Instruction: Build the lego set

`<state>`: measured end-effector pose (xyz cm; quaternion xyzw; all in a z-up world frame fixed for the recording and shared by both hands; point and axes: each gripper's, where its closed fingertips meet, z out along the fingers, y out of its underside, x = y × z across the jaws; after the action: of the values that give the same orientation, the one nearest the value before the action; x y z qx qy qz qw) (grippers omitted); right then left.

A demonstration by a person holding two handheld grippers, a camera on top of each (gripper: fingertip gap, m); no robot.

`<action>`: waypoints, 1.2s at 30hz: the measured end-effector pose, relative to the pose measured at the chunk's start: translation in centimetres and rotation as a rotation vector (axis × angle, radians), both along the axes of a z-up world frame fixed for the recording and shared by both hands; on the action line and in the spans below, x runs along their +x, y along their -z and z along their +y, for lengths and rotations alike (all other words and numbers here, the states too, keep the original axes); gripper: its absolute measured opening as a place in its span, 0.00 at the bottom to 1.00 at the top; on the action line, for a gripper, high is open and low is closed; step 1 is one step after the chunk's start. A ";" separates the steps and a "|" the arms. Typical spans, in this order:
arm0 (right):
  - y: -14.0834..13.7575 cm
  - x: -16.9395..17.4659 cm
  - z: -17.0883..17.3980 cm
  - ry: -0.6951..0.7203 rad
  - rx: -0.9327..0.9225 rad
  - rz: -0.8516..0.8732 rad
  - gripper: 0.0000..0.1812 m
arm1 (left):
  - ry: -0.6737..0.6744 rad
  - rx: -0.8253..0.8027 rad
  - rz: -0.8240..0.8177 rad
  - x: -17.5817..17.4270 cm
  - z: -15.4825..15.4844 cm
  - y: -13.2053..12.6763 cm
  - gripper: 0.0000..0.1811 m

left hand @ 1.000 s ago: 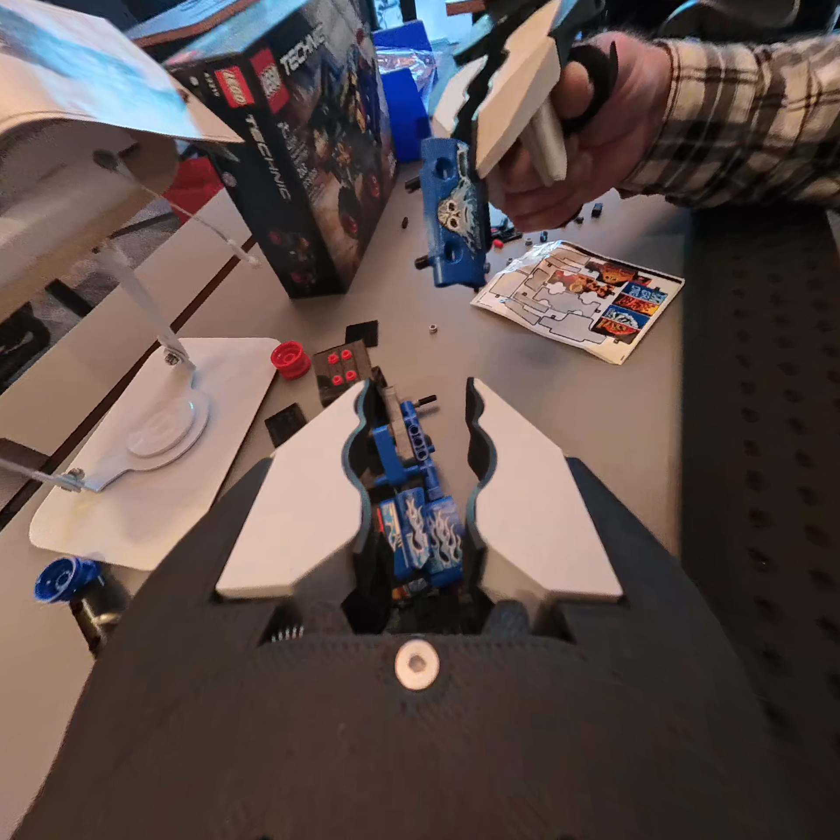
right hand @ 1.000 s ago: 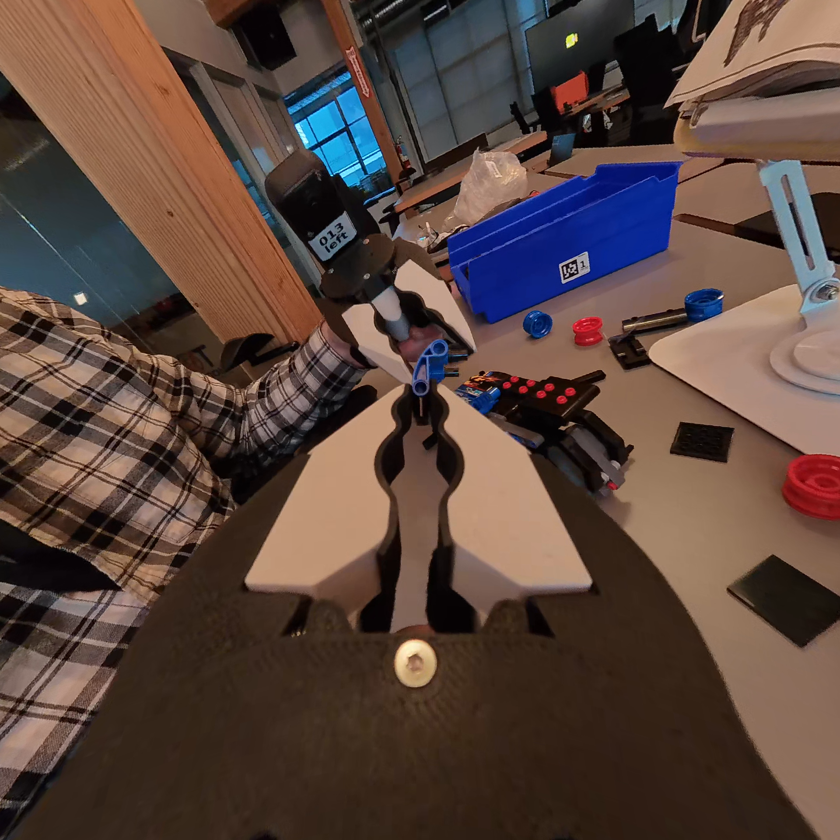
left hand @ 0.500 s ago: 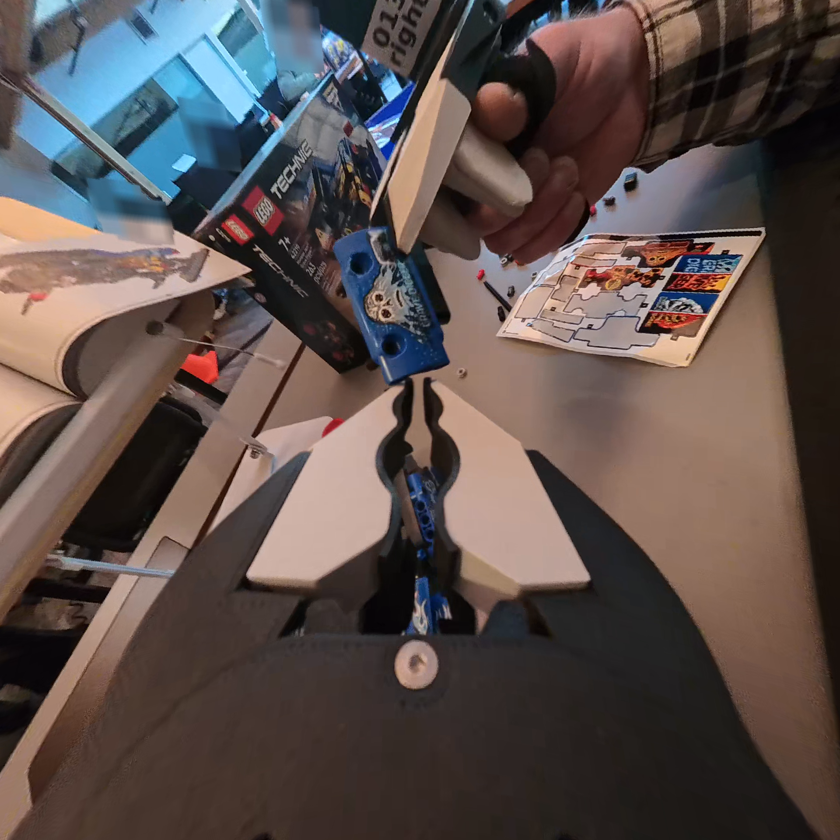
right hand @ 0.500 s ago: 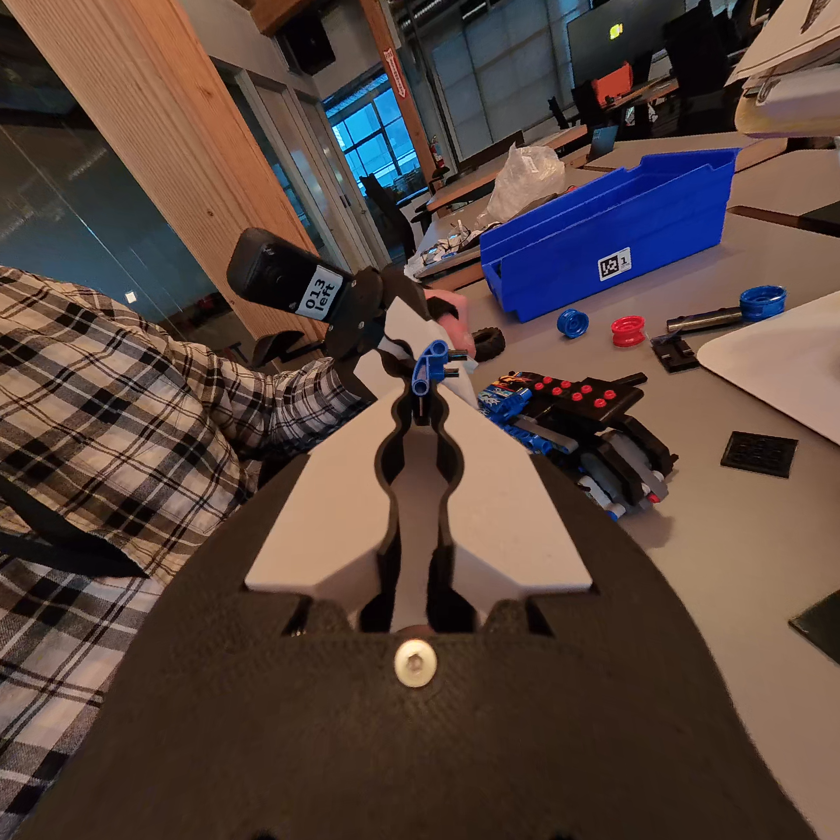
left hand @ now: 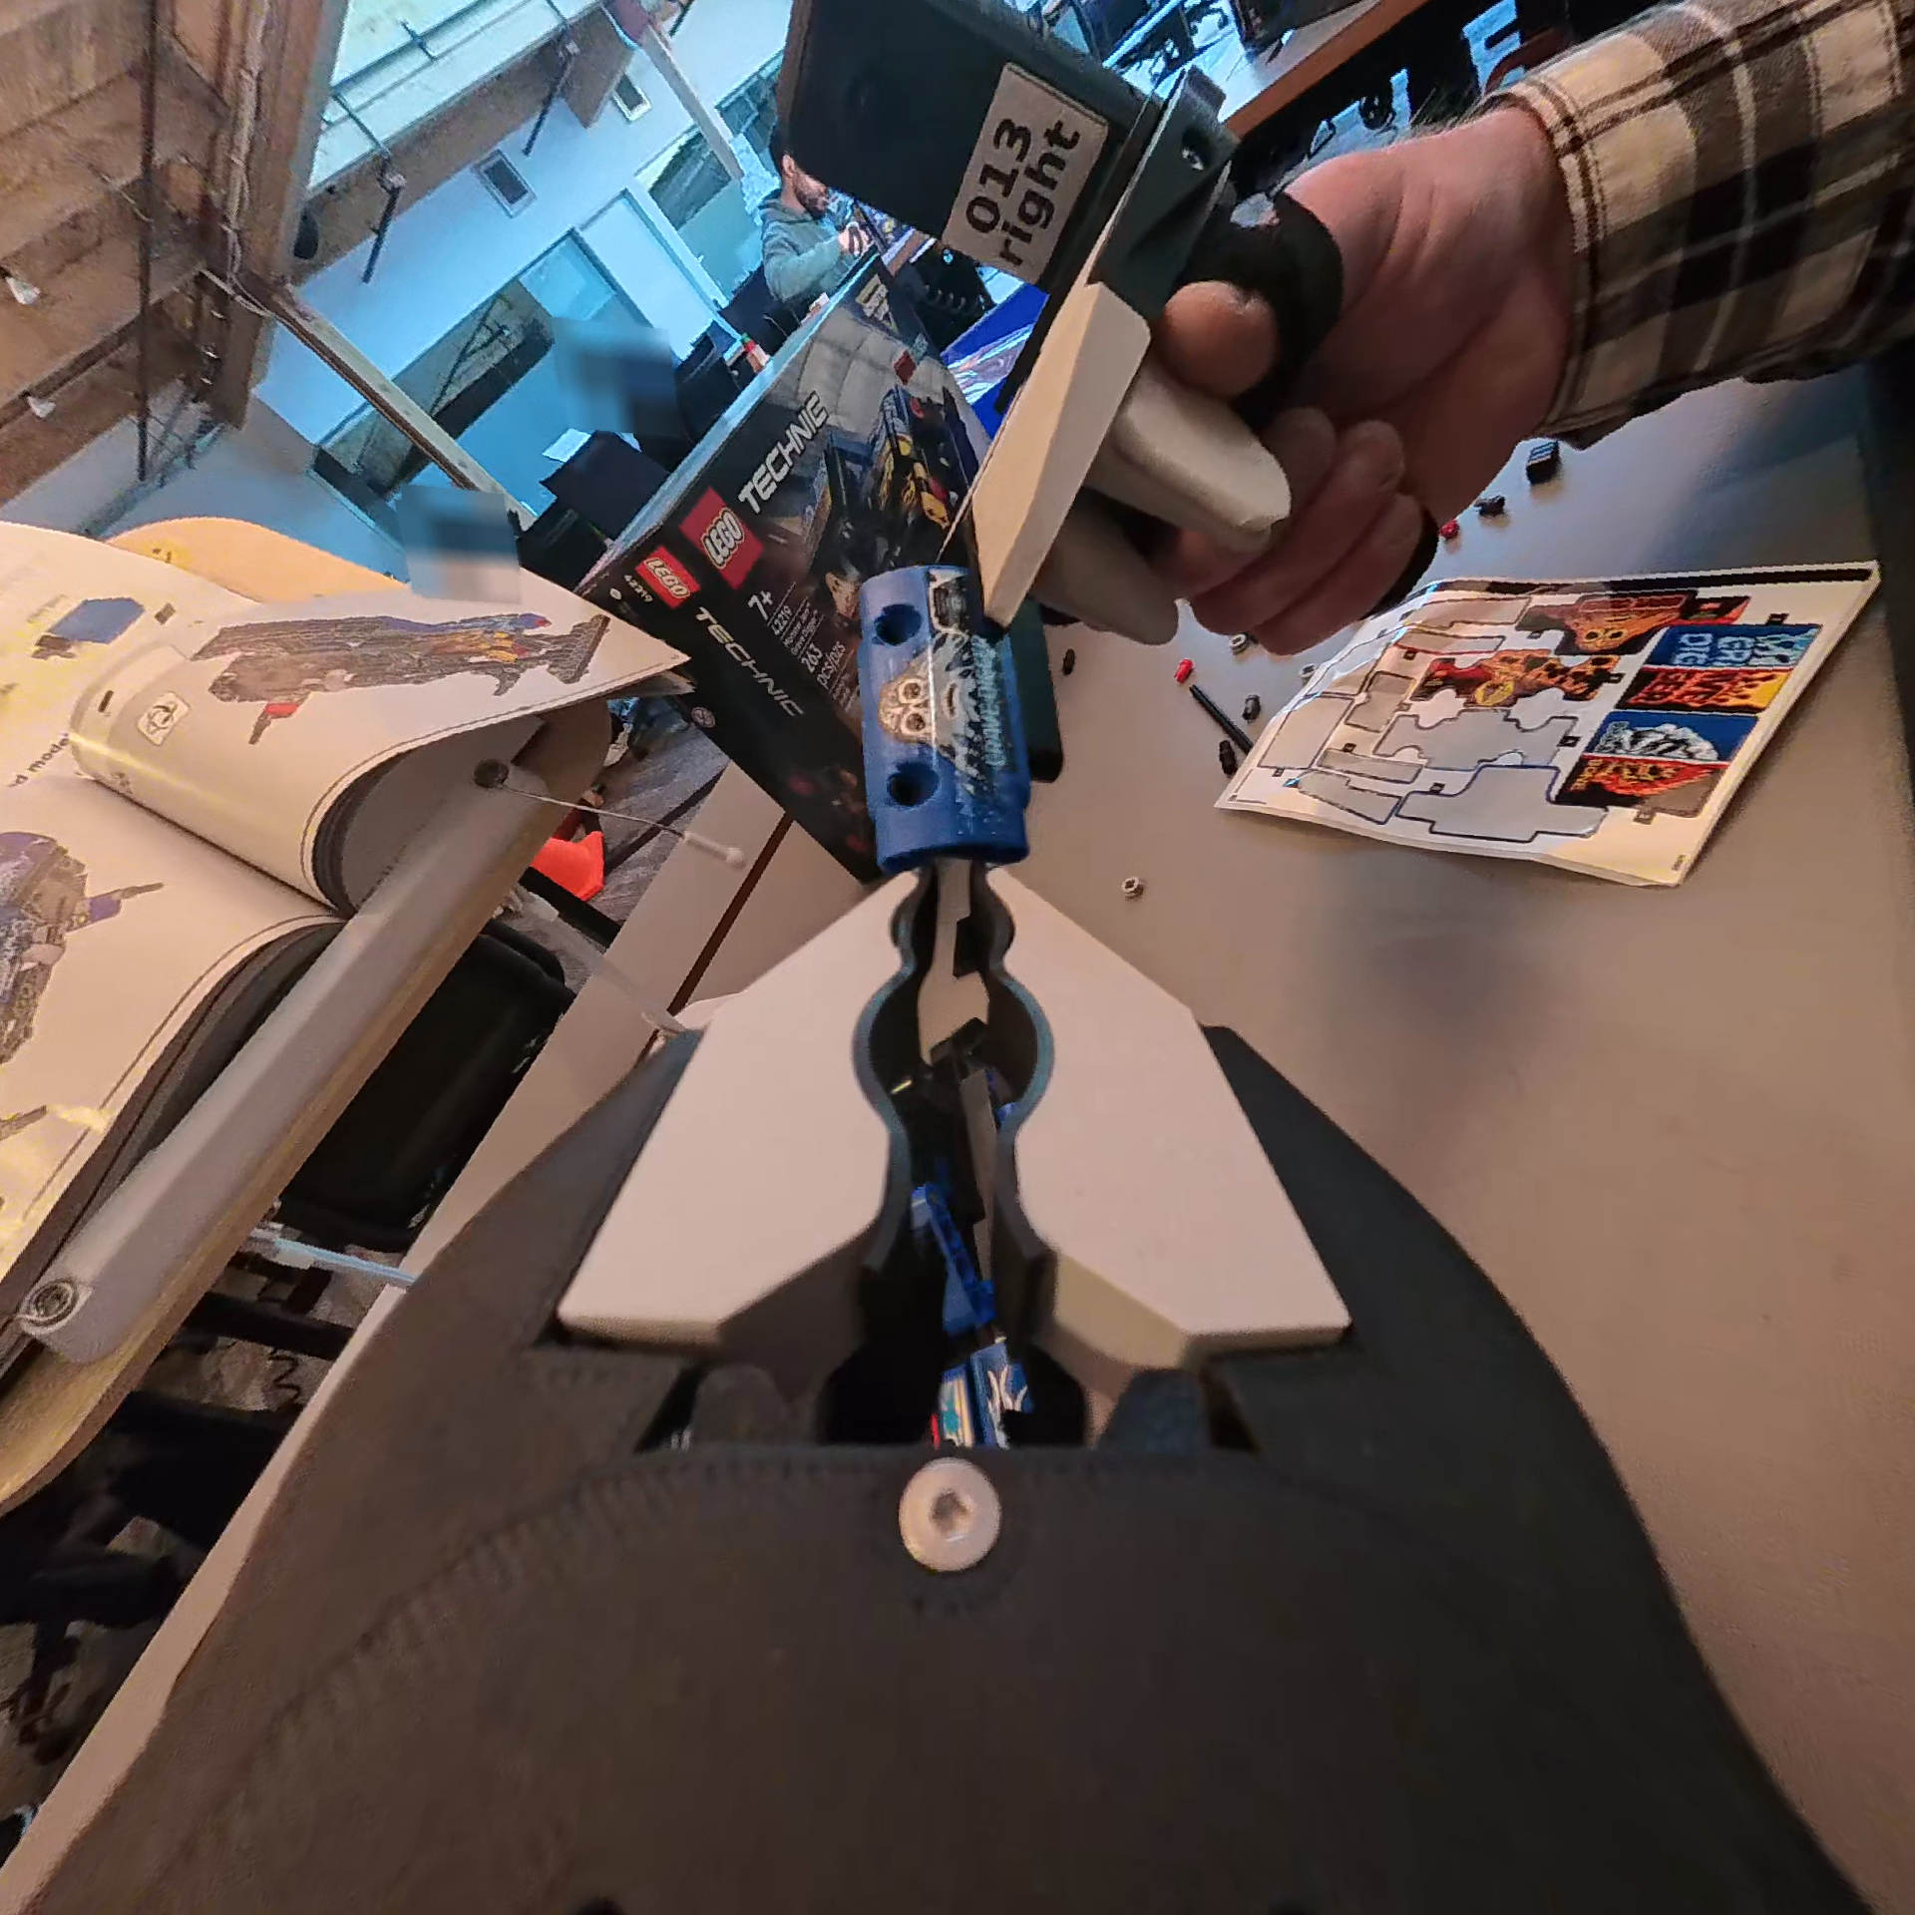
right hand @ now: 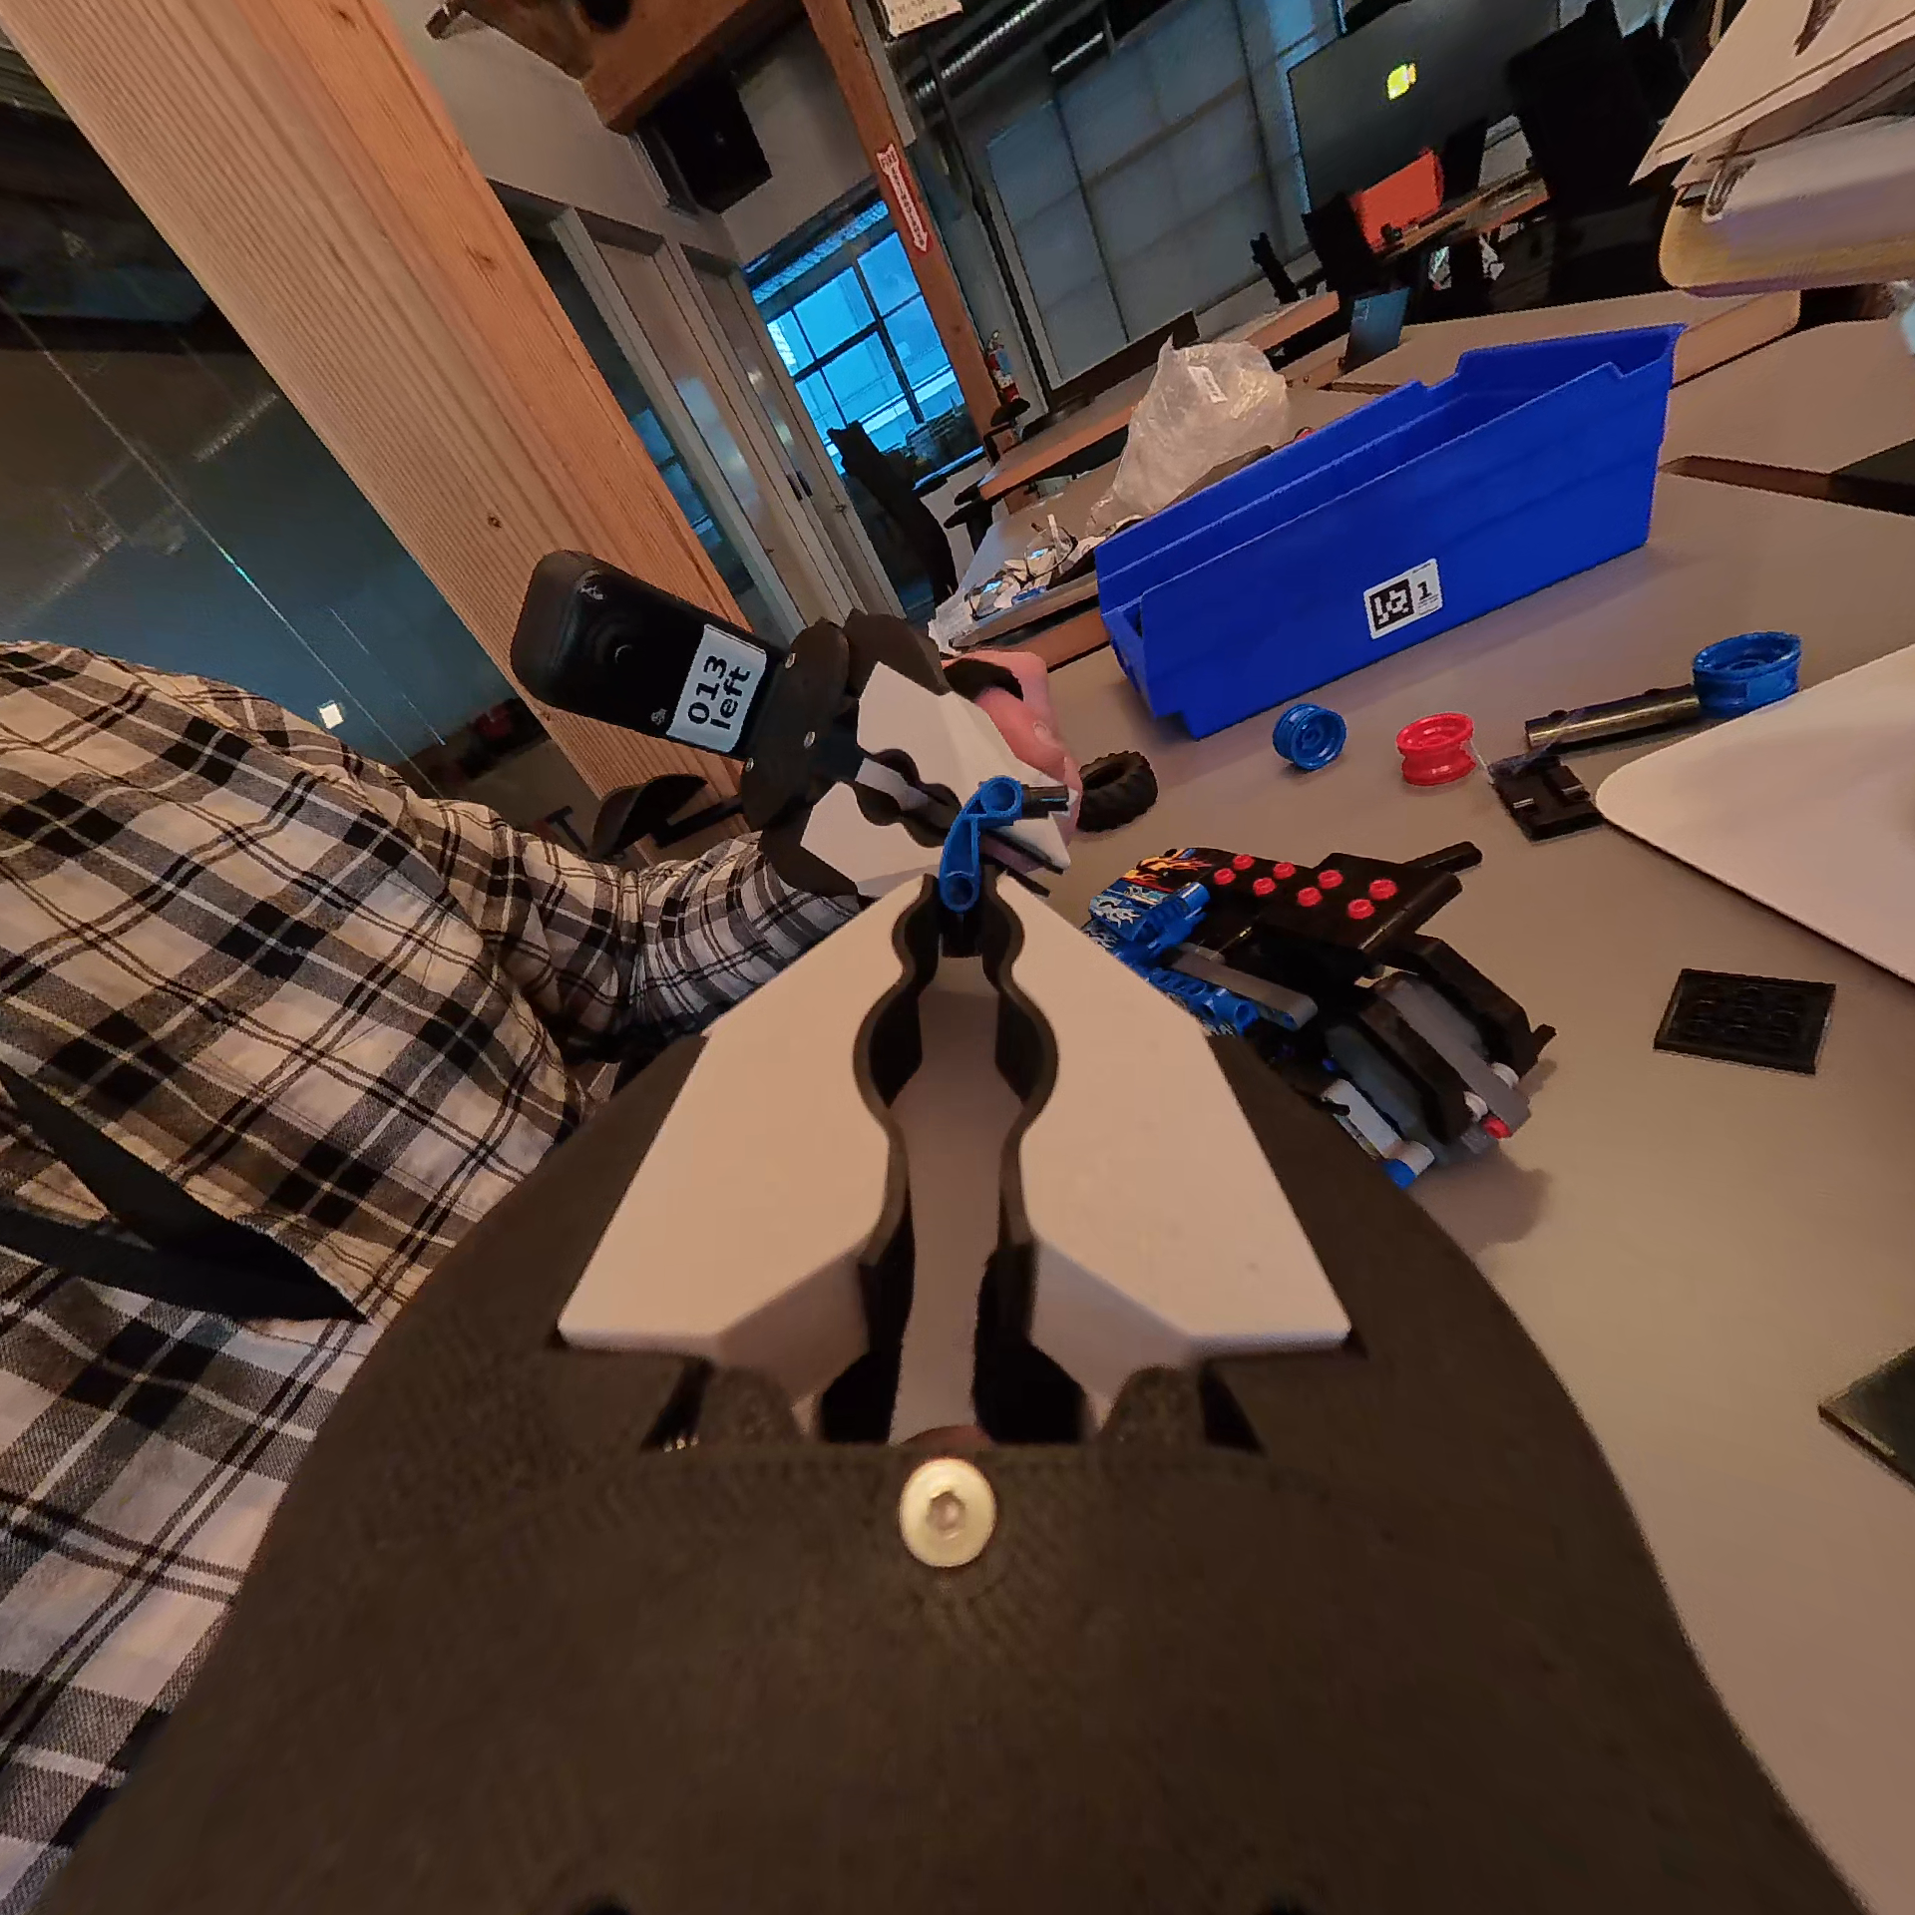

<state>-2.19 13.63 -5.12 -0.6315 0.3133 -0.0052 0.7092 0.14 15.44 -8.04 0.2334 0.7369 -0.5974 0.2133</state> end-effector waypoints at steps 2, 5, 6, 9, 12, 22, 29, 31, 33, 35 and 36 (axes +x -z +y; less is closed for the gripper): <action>0.0 0.0 0.0 0.000 0.002 0.000 0.03 | -0.007 -0.012 -0.006 0.1 0.0 -0.2 0.03; 0.0 0.0 0.0 0.000 0.000 -0.001 0.03 | -0.014 -0.017 -0.005 0.2 0.0 -0.2 0.06; 0.0 0.0 0.0 0.000 0.001 -0.002 0.03 | -0.023 -0.021 -0.002 0.3 -0.1 -0.3 0.12; -0.1 -0.1 0.0 -0.003 -0.004 -0.004 0.03 | -0.030 -0.027 0.003 0.5 0.0 -0.5 0.13; -0.1 -0.1 0.1 -0.004 -0.003 -0.004 0.03 | -0.033 -0.033 -0.015 0.5 0.0 -0.6 0.12; 0.3 0.1 0.0 -0.006 0.008 0.021 0.03 | -0.026 -0.042 -0.075 0.0 0.1 -0.8 0.00; 0.1 0.0 -0.4 0.001 -0.007 0.013 0.03 | -0.032 -0.001 -0.061 0.5 0.3 -0.2 0.08; 0.0 -0.1 -0.7 0.008 -0.007 0.008 0.03 | -0.046 0.010 -0.053 1.1 0.5 -0.1 0.12; -0.1 -0.1 -1.0 0.016 -0.010 0.004 0.03 | -0.061 0.030 -0.039 1.7 0.7 0.3 0.15; -0.2 0.0 -1.3 0.027 -0.013 0.001 0.03 | -0.091 0.080 -0.052 2.8 1.2 1.0 0.18; -0.1 0.1 -1.6 0.033 -0.013 0.003 0.03 | -0.101 0.103 -0.041 3.3 1.5 1.3 0.19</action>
<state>-2.11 12.07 -4.99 -0.6308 0.3247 -0.0183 0.7045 3.46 16.98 -9.38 0.2188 0.7731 -0.5423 0.2457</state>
